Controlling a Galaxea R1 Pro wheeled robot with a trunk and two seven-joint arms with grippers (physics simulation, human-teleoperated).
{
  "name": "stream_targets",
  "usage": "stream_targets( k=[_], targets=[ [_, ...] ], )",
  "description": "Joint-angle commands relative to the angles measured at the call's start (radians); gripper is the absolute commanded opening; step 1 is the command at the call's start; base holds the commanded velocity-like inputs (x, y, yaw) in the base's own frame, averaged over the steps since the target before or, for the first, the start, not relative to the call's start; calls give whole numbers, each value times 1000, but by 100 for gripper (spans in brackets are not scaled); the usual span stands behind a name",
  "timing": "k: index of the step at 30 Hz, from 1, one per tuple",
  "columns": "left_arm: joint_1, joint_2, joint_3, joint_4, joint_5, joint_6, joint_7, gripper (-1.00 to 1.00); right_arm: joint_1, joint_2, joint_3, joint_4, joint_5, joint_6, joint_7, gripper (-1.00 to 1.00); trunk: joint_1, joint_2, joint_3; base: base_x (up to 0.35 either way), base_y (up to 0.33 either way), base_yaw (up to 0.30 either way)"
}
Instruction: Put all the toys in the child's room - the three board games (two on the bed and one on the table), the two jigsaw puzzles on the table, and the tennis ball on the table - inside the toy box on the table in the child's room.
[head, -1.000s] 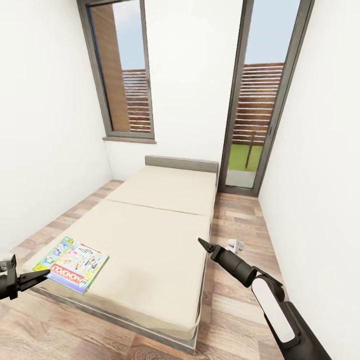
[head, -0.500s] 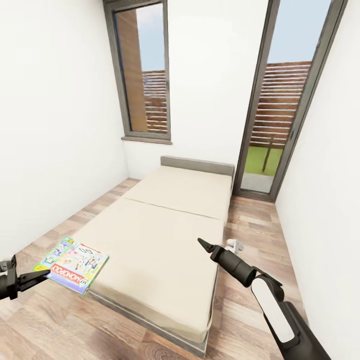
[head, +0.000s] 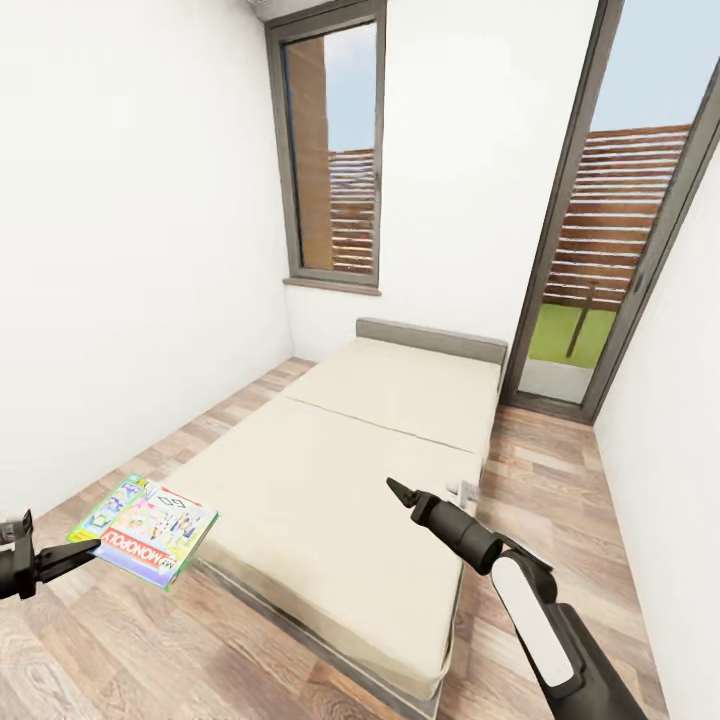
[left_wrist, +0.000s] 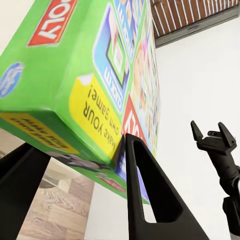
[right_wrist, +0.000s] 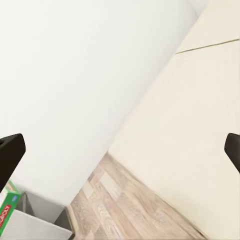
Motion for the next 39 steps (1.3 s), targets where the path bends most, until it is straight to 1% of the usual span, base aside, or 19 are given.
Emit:
stream_targets(
  k=[1, 39],
  targets=[
    [-1, 0, 0, 0, -1, 10, -5, -100, 0, 1, 0, -1, -5, 4, 0, 100, -4, 6, 3, 0, 0, 226],
    [0, 0, 0, 0, -1, 4, -5, -100, 0, 3, 1, 6, -4, 4, 0, 100, -149, 272, 168, 0, 0, 216]
  ],
)
